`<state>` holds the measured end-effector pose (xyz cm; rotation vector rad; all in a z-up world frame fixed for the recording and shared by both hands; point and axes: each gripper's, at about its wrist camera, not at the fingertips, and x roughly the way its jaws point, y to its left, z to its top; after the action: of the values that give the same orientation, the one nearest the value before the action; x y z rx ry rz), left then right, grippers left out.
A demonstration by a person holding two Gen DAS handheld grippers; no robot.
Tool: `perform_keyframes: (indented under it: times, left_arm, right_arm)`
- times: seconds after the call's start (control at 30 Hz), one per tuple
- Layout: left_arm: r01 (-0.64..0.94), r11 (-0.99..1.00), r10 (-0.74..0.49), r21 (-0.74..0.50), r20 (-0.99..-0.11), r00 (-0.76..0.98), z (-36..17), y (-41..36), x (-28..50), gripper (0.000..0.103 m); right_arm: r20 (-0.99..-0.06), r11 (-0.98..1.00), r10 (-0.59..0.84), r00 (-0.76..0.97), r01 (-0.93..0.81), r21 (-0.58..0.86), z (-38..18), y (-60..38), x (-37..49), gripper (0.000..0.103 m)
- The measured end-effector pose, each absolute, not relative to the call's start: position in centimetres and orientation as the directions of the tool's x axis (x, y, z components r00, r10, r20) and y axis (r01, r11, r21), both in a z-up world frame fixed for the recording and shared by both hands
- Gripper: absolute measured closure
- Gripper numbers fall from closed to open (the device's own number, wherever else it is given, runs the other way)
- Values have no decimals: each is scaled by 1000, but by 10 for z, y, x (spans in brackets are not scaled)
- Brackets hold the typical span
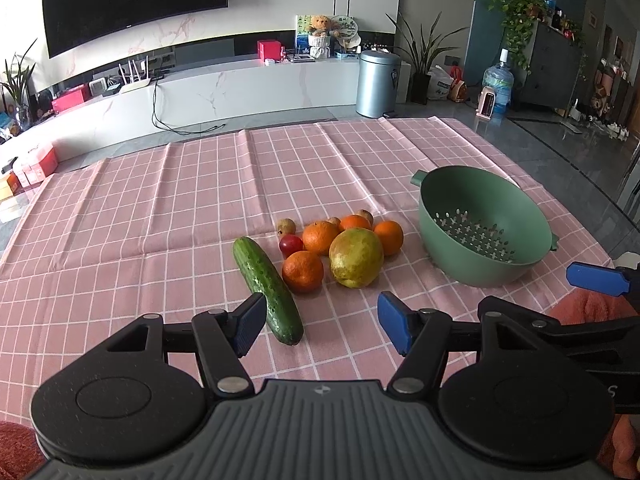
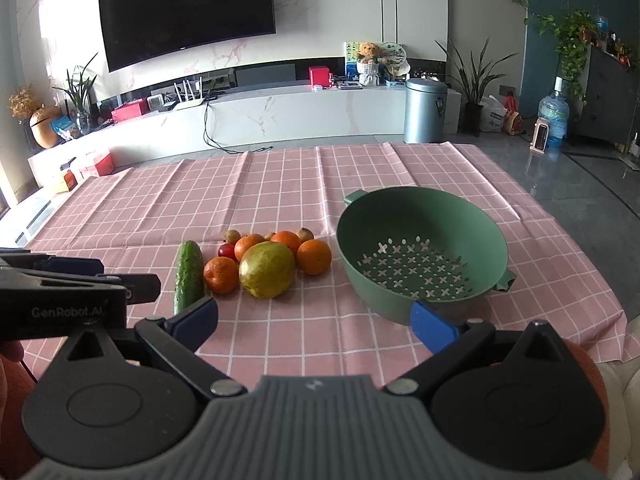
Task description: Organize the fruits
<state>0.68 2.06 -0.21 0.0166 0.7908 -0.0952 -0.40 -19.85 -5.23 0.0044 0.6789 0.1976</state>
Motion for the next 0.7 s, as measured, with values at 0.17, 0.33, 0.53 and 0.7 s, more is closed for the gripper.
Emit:
perform_keyframes:
  times: [0.17, 0.33, 0.53, 0.7]
  left_arm:
    - [78, 996, -86, -45, -725, 683, -4, 28, 21, 28]
    - [41, 993, -110, -109, -761, 639, -19, 41, 47, 34]
    - [-75, 990, -47, -119, -782, 622, -45, 58, 72, 44]
    - [-127, 979, -53, -162, -795, 605, -64, 71, 92, 45]
  right_arm:
    - [-617, 972, 221, 756, -221, 78, -58, -195, 9, 4]
    - [-618, 963, 256, 743, -252, 96, -66, -186, 34, 15]
    - [-641, 954, 300, 706, -227, 197, -95, -172, 68, 35]
    - [-656, 943, 322, 683, -167, 289, -114, -166, 97, 45]
